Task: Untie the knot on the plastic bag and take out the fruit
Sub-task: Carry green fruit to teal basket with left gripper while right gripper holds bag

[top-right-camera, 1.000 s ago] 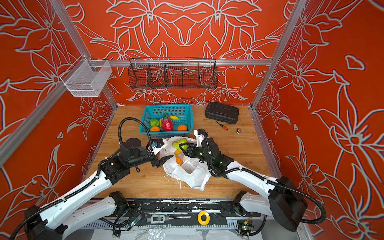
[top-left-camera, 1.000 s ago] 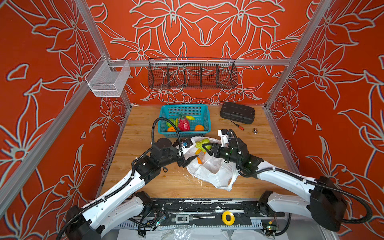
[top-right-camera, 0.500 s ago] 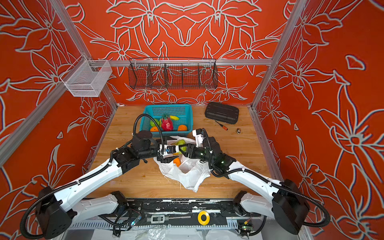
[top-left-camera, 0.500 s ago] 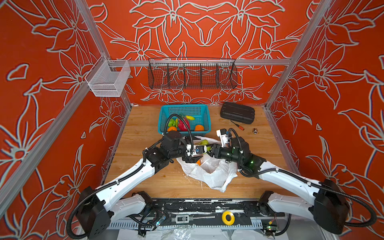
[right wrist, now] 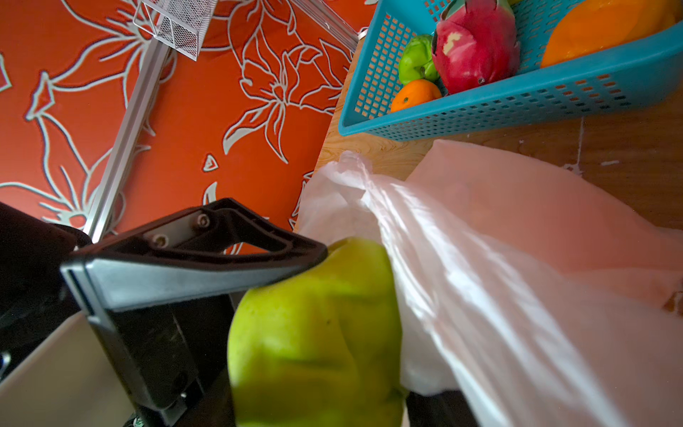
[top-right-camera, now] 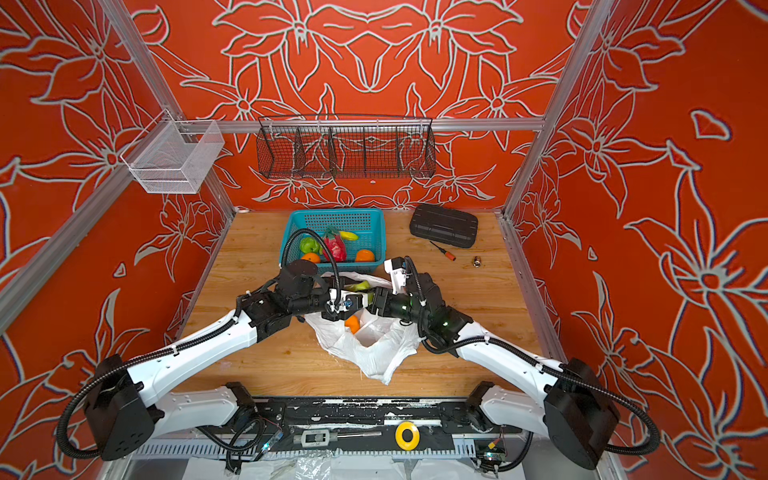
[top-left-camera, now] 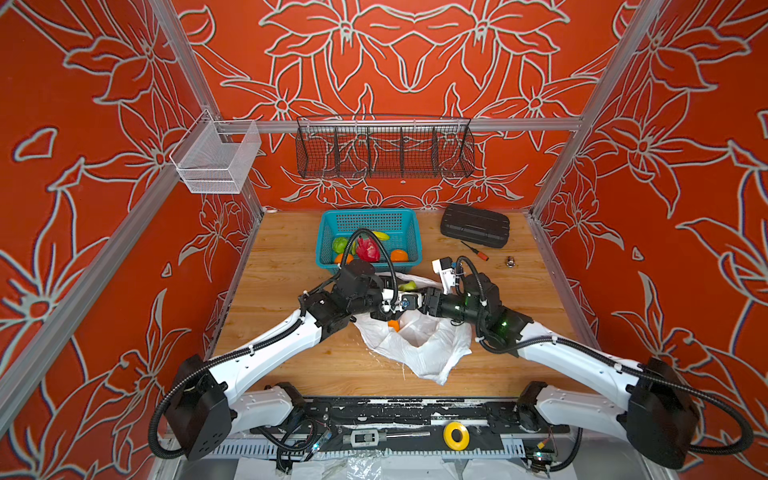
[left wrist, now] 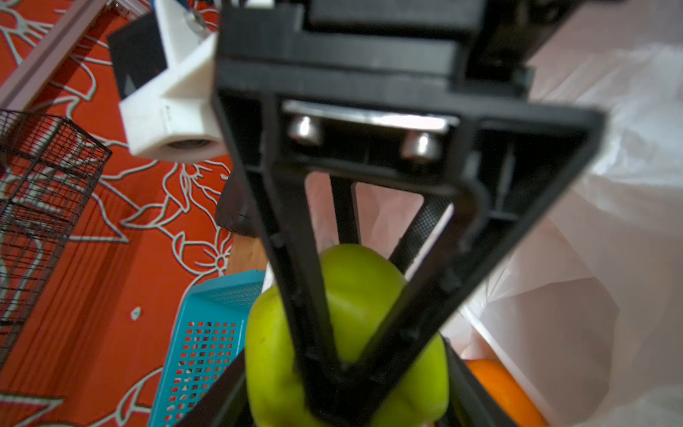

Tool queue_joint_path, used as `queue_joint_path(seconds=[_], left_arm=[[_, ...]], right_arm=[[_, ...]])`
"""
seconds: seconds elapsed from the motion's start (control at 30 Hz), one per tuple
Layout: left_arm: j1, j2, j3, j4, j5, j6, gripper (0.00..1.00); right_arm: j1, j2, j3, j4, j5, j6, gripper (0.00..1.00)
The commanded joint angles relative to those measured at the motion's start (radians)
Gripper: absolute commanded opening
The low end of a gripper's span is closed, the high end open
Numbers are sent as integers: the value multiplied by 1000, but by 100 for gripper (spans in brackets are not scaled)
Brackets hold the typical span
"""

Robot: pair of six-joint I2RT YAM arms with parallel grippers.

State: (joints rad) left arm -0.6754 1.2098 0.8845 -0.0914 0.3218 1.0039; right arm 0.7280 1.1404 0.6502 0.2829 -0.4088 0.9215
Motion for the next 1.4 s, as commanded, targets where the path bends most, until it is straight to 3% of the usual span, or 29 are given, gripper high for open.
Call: queue_joint_path(seconds=[0.0, 0.07, 0.27, 0.5, 0.7, 0.8, 0.93, 1.07, 1.37], left_arm=[[-6, 0, 18, 43, -45, -6, 56], [-6, -5, 20, 54, -81, -49, 55], [19, 0, 96, 18, -188, -307, 51], [83, 45, 225, -39, -197, -562, 44], [111, 219, 425, -184, -318, -733, 44], [125, 322, 521, -254, -373, -795, 44], [150, 443, 616, -303, -398, -861, 44], [177, 581, 755, -389, -430, -924, 44], [202, 921, 1114, -607, -463, -1024, 44]], right_arm=[[-1, -3, 42, 20, -27, 16, 64], [-1, -23, 49, -27, 5, -3, 82], [-12, -126, -31, -110, 160, -13, 96], [-39, -213, -134, -222, 236, -9, 96], [-41, -106, -159, -149, -41, -5, 97], [-38, -108, -169, -159, -81, -5, 97], [-32, -145, -163, -335, -37, -29, 95], [-31, -262, -240, -502, 121, -18, 94], [-36, -482, -327, -594, 297, 10, 94]])
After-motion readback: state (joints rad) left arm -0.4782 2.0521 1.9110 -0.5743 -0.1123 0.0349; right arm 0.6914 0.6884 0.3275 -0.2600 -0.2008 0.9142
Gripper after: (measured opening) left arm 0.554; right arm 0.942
